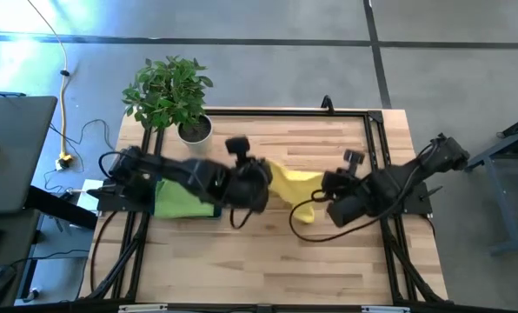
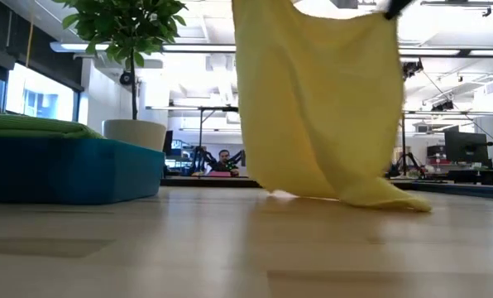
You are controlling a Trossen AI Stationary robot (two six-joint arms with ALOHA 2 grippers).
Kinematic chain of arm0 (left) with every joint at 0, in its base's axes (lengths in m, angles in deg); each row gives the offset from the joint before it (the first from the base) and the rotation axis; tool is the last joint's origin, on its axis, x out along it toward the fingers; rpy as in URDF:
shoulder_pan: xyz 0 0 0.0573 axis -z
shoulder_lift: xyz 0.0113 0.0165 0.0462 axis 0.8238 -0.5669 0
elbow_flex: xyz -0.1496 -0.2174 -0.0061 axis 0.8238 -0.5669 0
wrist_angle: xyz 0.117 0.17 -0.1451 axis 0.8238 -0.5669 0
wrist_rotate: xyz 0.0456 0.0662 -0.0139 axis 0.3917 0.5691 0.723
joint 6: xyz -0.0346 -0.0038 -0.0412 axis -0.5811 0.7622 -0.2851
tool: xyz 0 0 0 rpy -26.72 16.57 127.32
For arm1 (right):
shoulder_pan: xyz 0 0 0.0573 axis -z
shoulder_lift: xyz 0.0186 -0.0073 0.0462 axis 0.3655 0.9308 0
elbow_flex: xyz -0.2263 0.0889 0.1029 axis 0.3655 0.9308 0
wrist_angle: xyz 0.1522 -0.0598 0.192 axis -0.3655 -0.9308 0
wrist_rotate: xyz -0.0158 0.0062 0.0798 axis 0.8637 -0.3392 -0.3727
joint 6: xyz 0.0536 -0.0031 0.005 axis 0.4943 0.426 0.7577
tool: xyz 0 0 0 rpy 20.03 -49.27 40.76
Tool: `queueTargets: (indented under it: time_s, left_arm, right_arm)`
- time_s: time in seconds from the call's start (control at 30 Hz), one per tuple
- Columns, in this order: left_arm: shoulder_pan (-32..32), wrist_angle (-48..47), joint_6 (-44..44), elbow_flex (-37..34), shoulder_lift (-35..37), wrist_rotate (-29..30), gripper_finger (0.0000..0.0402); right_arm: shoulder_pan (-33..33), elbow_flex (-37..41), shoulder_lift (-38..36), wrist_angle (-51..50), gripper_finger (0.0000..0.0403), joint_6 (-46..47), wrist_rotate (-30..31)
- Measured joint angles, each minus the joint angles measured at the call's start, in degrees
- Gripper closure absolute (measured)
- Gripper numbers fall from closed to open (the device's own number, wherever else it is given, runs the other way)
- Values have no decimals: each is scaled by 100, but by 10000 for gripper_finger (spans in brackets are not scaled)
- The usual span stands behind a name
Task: Fold microfiber towels
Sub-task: Fold the yellow towel on the table
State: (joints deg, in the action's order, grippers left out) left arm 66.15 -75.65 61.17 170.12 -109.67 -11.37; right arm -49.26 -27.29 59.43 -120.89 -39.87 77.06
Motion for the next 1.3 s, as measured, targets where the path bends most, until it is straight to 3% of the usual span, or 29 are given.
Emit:
queueTargets:
  time_s: [0.23,0.4,0.47,0.53,0.63,0.67,0.7,0.77,0.83,0.97,1.07,1.3]
  left_arm:
    - [-777,4,569,846,0,92,401]
    - [-1179,3,421,1160,0,627,401]
    - [-1281,5,206,1179,4,631,401]
    - [-1318,-101,-44,1177,2,146,401]
    - [-1286,-353,-203,1177,2,-1377,401]
    - [-1275,-410,-136,1177,2,-1897,401]
    - [-1260,-417,-38,1173,-7,-2280,401]
    - [-1214,-350,141,1173,-9,-2490,401]
    - [-1199,-242,286,1173,-7,-2001,401]
    - [-1306,-249,557,1173,-9,-56,401]
    - [-1460,-239,875,1173,-7,956,401]
    - [-1918,315,1026,1173,-9,1071,401]
  right_arm:
    - [885,-826,-37,-147,403,-1301,1020]
    - [1570,-1284,-31,-139,403,-1281,1774]
    - [1834,-1366,-31,-144,403,-1057,1817]
    - [2041,-1426,-31,-147,403,-851,1068]
    - [2201,-1447,-28,-136,403,-1026,-1188]
    - [2208,-1438,-24,-144,403,-1203,-1601]
    - [2189,-1436,-22,-144,403,-1406,-1768]
    - [2141,-1439,-24,-147,403,-1668,-1546]
    - [2162,-1436,-24,-136,403,-1813,-766]
    - [2313,-1439,-26,-138,403,-2239,956]
    - [2518,-1439,-26,-134,403,-2602,1818]
    - [3158,-1439,-24,31,403,-3410,2418]
